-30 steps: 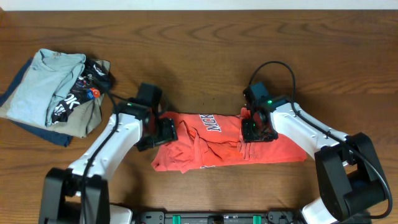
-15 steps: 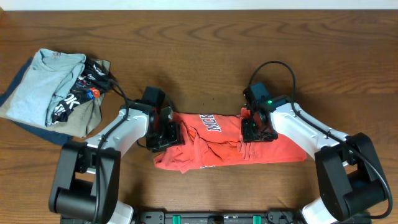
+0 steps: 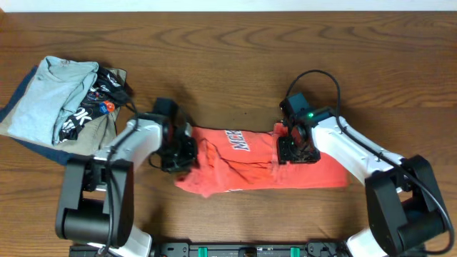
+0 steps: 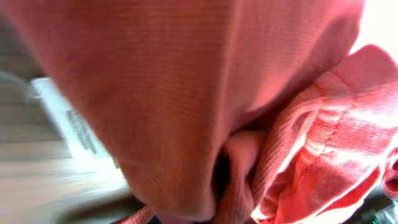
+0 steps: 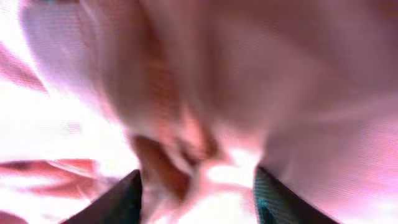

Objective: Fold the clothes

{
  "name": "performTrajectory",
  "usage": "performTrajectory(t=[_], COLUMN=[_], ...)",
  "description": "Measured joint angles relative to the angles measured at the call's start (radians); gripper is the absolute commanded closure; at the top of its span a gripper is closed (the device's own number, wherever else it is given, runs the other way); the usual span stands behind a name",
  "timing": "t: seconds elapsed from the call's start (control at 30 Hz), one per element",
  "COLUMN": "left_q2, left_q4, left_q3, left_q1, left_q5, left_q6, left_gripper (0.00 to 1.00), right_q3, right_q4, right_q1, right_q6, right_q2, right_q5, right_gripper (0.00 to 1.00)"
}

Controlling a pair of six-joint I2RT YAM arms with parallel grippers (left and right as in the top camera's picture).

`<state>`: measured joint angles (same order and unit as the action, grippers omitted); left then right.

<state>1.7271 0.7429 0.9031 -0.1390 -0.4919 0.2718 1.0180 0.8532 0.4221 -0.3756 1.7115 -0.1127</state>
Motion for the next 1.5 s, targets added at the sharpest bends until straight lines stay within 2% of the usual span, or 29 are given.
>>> performTrajectory(t=[0.13,0.27,0.4,0.5,0.67,1.03,1.1,1.13,1.2,1.33,1.5], left_q2=[-0.001,-0.003,-0.009,-0.021,-0.036,-0.025,-0.002,0.014,0.050,0.101,0.083], left_q4=[0.103,0.218,0.336,0.389,0.431,0.305,0.275,0.263,0.254,0.272,0.364], left_q3=[0.092,0.202,0.336,0.421,0.527,0.567,0.567,0.568,0.568,0.568,0.586], left_q1=[0.089,0.170,0.222,0.211,0.080,-0.442,-0.519,-0.552,-0.606,-0.657,-0.613], left_q5=[0.119,0.238,0.313,0.320,0.319,0.315,0.315,0.315,0.312,0.311,0.325], left_q6=[-0.006,-0.008,-0.008,-0.008,-0.007,0.105,0.129,0.135,0.148,0.171,0.170], left_gripper=[0.94,0.94,0.94,0.94,0.94,0.93,0.83,0.71,0.55,0.52,0.52], right_q3=[0.105,0.193,0.211,0.211,0.211,0.211,0.211,0.211,0.211,0.211,0.211], right_q4=[0.064,0.123,0.166,0.200,0.218,0.237,0.240,0.240,0.243,0.249,0.241], right_q1=[-0.002,-0.034,-0.118,-0.190,-0.262,-0.278,-0.278,-0.278,-0.278,-0.278,-0.278], right_q6=[0.042,0.063,0.073,0.073,0.084,0.103,0.106,0.106,0.107,0.109,0.129], right_q2=[-0.068,-0.158,-0.201,-0.197,-0.194,-0.193,-0.193,-0.193,-0.193,-0.193,-0.193], right_q5=[0.006,0.044,0.085,0.105,0.117,0.121,0.121,0.121,0.121,0.121,0.101], right_gripper=[0.27,0.20,0.19,0.20,0.19,0.18,0.18,0.18,0.16,0.13,0.11])
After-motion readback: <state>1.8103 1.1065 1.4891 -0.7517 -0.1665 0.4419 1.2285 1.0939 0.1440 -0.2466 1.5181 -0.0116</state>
